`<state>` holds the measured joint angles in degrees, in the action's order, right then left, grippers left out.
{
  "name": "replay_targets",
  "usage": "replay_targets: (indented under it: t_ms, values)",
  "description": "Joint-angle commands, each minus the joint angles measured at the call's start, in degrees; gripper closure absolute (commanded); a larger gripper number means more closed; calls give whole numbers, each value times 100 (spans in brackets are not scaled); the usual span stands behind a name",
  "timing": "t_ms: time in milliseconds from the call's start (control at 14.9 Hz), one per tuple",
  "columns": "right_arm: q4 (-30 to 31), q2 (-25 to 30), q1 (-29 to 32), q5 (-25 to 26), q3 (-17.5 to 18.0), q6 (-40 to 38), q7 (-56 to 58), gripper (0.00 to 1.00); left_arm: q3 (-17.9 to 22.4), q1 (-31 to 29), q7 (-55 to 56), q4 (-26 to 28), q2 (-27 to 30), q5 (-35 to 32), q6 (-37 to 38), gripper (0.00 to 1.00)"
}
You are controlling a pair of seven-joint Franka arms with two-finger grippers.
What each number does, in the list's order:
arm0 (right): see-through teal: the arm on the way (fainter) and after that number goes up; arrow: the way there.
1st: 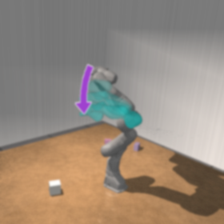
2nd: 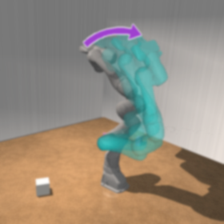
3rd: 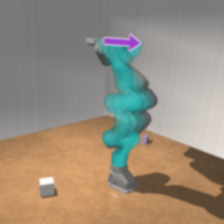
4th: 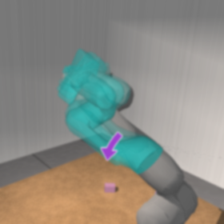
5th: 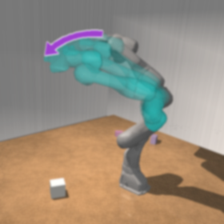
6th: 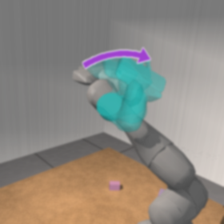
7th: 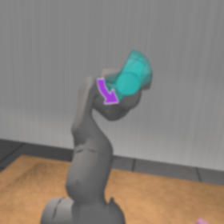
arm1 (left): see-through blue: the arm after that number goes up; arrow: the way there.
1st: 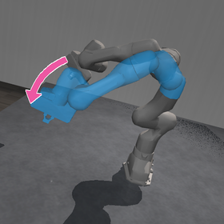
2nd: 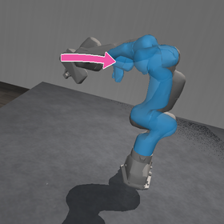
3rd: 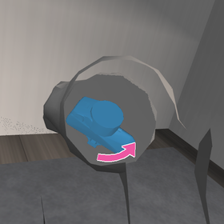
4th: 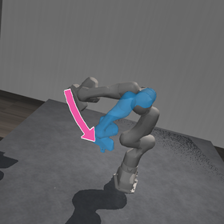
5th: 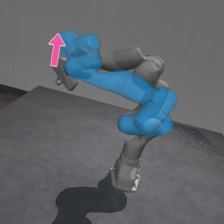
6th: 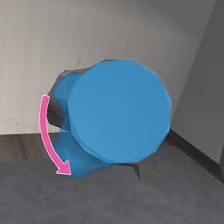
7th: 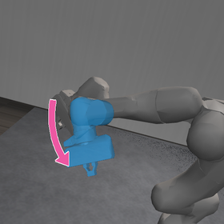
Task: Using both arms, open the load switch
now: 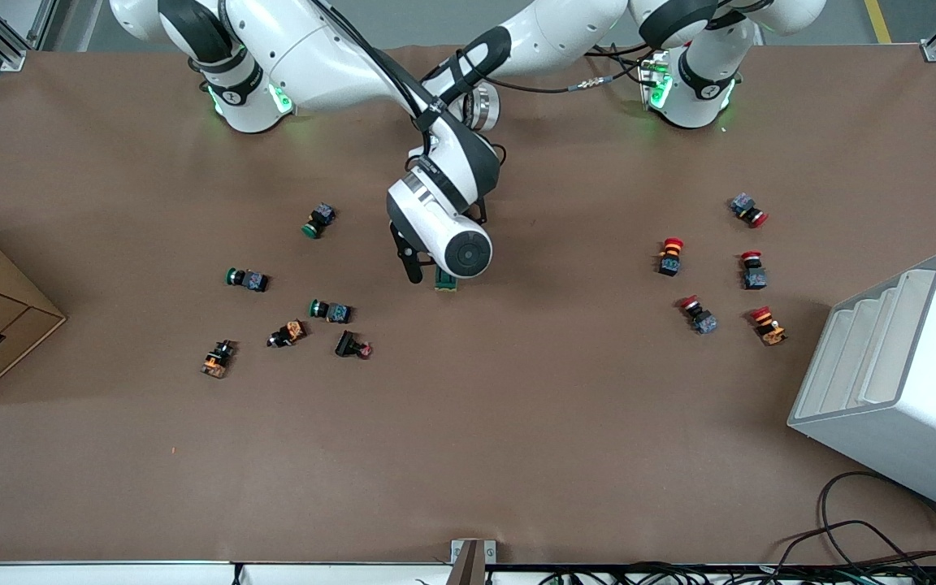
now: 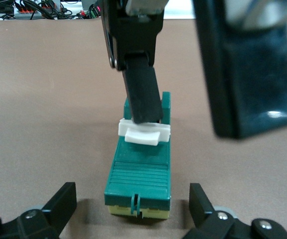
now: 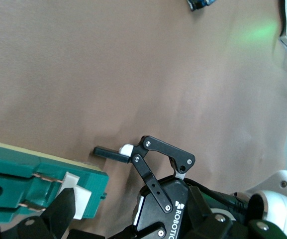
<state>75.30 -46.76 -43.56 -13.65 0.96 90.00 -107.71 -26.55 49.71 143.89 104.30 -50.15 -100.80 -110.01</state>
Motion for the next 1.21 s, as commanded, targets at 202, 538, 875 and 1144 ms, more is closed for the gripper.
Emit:
replay_targets:
  t_ms: [202,538,875,1144]
  values:
    - [-15,439,531,502,-61,-52,1451,0,1,82,95,-243,-75,-10,49,1]
    - [2,1001,1506,724,-70,-174,4446,0,-78,56,-448,-384,171,734,49,1]
    - [37,1633,2613,759,-70,-403,6714,0,-192,-32,-1309,-1007,347,1702,49,1]
    - [46,2029,3352,864,-69,-614,8350,0,-175,-58,-2399,-1929,497,2984,49,1]
